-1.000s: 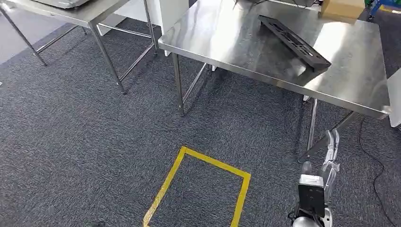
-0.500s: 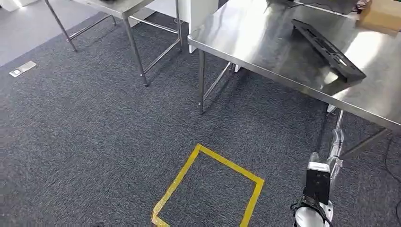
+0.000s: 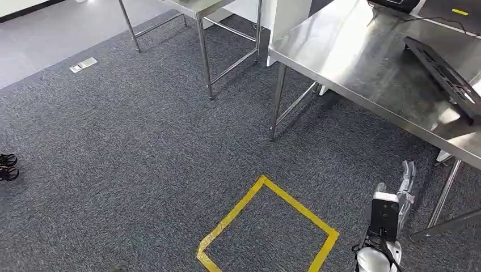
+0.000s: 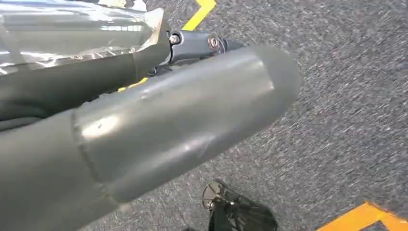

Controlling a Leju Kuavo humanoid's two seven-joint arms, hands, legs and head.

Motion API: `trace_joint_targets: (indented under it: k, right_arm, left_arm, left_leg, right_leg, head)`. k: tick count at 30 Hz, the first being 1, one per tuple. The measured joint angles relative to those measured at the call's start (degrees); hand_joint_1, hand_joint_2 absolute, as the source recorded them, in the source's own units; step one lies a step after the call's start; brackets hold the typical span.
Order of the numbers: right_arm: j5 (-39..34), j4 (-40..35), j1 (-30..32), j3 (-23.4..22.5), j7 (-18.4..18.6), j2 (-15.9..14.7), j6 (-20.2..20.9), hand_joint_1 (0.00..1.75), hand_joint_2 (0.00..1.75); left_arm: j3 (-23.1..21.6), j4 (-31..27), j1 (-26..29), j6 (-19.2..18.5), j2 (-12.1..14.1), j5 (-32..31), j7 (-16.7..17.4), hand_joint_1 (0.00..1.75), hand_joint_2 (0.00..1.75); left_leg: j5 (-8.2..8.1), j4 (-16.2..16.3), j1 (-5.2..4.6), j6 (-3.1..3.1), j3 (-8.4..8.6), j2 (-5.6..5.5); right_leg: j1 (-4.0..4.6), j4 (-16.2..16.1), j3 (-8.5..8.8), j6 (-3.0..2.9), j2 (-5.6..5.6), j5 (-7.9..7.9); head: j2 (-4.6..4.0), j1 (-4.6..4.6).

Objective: Take the parts from the cabinet and place them on the table.

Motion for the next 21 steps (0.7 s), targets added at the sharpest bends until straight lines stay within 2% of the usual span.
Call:
trace_joint_targets:
  k: [1,2,3,5,6,7,8,9,10,11,12,13,15,16,17,18,19,20,21]
  right_arm:
    - [0.2,0.96,-0.68,-0.19,0.65,-0.04,-0.04,0.0,0.0]
    - [0.26,2.5,-1.53,-0.65,1.53,-0.11,-0.35,0.0,0.0]
    - [0.13,5.15,-2.53,-1.56,2.1,-0.24,-0.57,0.0,0.0]
    - [-0.57,12.81,-4.81,-3.98,2.54,-1.05,-0.74,0.0,0.0]
    - [-0.57,17.85,-6.06,-5.37,2.71,-1.57,-1.09,0.0,0.0]
    - [-0.33,22.53,-7.24,-6.55,3.67,-2.05,-1.42,0.0,0.0]
    - [-0.04,27.34,-8.31,-7.68,5.06,-2.6,-1.64,0.0,0.0]
    - [0.39,32.39,-9.04,-8.89,7.14,-3.17,-1.79,0.0,0.0]
    - [1.0,36.92,-9.6,-9.87,9.69,-3.67,-1.86,0.0,0.0]
    - [1.12,40.52,-9.89,-10.6,12.45,-4.11,-1.7,0.0,0.0]
    - [1.09,43.51,-9.82,-11.35,14.94,-4.61,-1.29,0.0,0.0]
    - [1.09,46.61,-9.78,-12.22,17.24,-4.81,-0.75,0.0,0.0]
    - [1.4,51.18,-9.22,-13.25,22.07,-4.74,0.53,0.0,0.0]
    - [1.75,53.04,-8.58,-13.53,24.43,-4.59,1.01,0.0,0.0]
    - [2.23,54.59,-7.89,-13.81,26.5,-4.61,1.18,0.0,0.0]
    - [2.71,56.26,-7.16,-14.05,28.06,-4.31,1.2,0.0,0.0]
    - [2.8,57.7,-6.32,-14.31,29.07,-4.2,1.2,0.0,0.0]
    - [2.76,58.83,-5.34,-14.56,30.39,-4.2,1.6,0.0,0.0]
    - [2.73,59.71,-4.7,-14.82,31.79,-4.13,2.18,0.0,0.0]
  left_arm:
    - [0.0,0.0,0.12,0.0,0.04,-0.2,0.0,0.0,0.0]
    - [0.0,0.0,0.15,-0.04,0.04,-0.63,0.06,0.0,0.0]
    - [-0.02,0.0,0.02,-0.15,0.04,-1.03,0.13,0.0,0.0]
    - [-0.09,0.0,-0.11,-0.2,-0.02,-1.82,0.33,0.0,0.0]
    - [-0.09,0.0,-0.08,-0.2,-0.04,-2.01,0.5,0.0,0.0]
    - [-0.07,0.0,-0.02,-0.2,-0.04,-2.19,0.57,0.0,0.0]
    - [-0.04,0.0,0.04,-0.18,-0.04,-2.25,0.57,0.0,0.0]
    - [-0.02,0.0,0.02,-0.17,-0.02,-2.25,0.48,0.0,0.0]
    - [0.0,0.0,-0.02,-0.15,-0.02,-2.17,0.35,0.0,0.0]
    - [0.0,0.0,-0.1,-0.09,-0.07,-2.06,0.33,0.0,0.0]
    - [0.02,0.0,-0.27,0.04,-0.24,-2.01,0.37,0.0,0.0]
    - [0.02,-0.02,-0.24,0.37,-0.22,-2.01,0.55,0.0,0.0]
    - [0.15,0.0,0.06,0.92,-0.22,-1.86,1.27,0.0,0.0]
    - [0.2,0.0,0.13,1.49,-0.2,-1.86,1.86,0.0,0.0]
    - [0.22,0.0,0.2,2.1,-0.26,-1.81,2.58,0.0,0.0]
    - [0.35,0.0,0.16,2.86,-0.18,-1.69,3.02,0.0,0.0]
    - [0.65,0.0,0.02,3.14,-0.04,-1.64,3.21,0.0,0.0]
    - [0.98,-0.02,-0.01,3.45,-0.04,-1.46,3.26,0.0,0.0]
    - [1.25,0.0,0.05,3.58,-0.04,-1.16,3.32,0.0,0.0]
  left_leg:
    - [-0.24,0.43,0.11,-0.07,-0.22,0.83]
    - [-1.38,1.65,-0.26,-0.18,-0.72,3.95]
    - [-3.89,5.11,-0.14,-0.36,-2.24,5.63]
    - [-8.42,14.32,0.02,-0.77,-6.32,6.32]
    - [-9.31,17.24,0.08,-0.96,-7.56,6.47]
    - [-8.93,17.55,0.19,-1.04,-7.47,6.53]
    - [-7.48,15.3,0.34,-1.11,-6.03,6.73]
    - [-5.42,10.85,0.46,-1.16,-3.37,7.29]
    - [-3.45,5.43,0.55,-1.14,-0.14,8.54]
    - [-2.84,1.46,0.52,-1.01,2.32,11.19]
    - [-3.11,0.74,0.12,-0.58,2.56,11.61]
    - [-3.09,0.75,0.06,-0.05,2.39,10.52]
    - [-3.08,0.76,-0.46,0.56,2.2,9.43]
    - [-2.58,0.04,-0.42,1.28,2.53,8.64]
    - [-2.3,-0.34,-0.13,1.71,2.73,8.21]
    - [-2.04,-0.57,0.02,2.16,2.64,7.67]
    - [-1.94,-0.56,0.01,2.35,2.44,6.96]
    - [-1.91,-0.55,-0.02,2.39,2.32,5.99]
    - [-1.9,-0.54,-0.06,2.4,2.25,5.27]
  right_leg:
    - [-1.36,-0.69,0.19,-0.79,-0.65,0.62]
    - [-1.01,-0.78,0.24,-1.0,-1.2,0.74]
    - [-0.92,-0.78,0.19,-1.66,-1.84,0.89]
    - [-0.5,-0.77,-0.02,-1.82,-3.49,0.88]
    - [-0.44,-0.77,-0.11,-1.82,-4.22,0.88]
    - [-0.41,-0.76,-0.13,-1.81,-4.93,0.88]
    - [-0.41,-0.73,-0.11,-1.79,-5.69,0.87]
    - [-0.43,-0.71,-0.04,-1.77,-6.44,0.84]
    - [-0.42,-0.69,0.07,-1.6,-7.13,0.74]
    - [-0.24,-0.56,0.22,-1.32,-7.72,0.57]
    - [0.6,-0.31,-0.48,-0.83,-8.31,0.2]
    - [0.46,-0.41,0.17,-0.61,-8.85,0.14]
    - [0.54,-0.67,0.48,-0.08,-9.97,0.17]
    - [0.68,-0.59,0.7,0.5,-10.62,-0.1]
    - [-0.02,0.28,0.15,0.59,-8.24,-0.97]
    - [-0.11,3.01,-1.0,0.37,-5.29,-2.6]
    - [-0.31,7.59,-3.16,0.13,-3.86,-4.71]
    - [-0.44,12.87,-5.74,0.07,-3.19,-6.72]
    - [-0.36,16.37,-7.45,0.24,-2.91,-7.71]
  head:
    - [0.0,-0.11]
    - [0.0,-0.2]
    - [0.0,-0.53]
    - [0.0,-0.42]
    - [0.0,-0.5]
    - [0.0,-0.42]
    - [0.0,-0.48]
    - [0.0,-0.44]
    - [0.0,-0.48]
    - [0.0,-0.5]
    - [0.0,-0.53]
    - [0.0,0.09]
    - [0.0,0.09]
    - [0.0,-0.02]
    - [0.0,0.11]
    - [0.0,0.15]
    - [0.0,0.13]
    - [0.0,0.2]
    - [0.0,0.15]
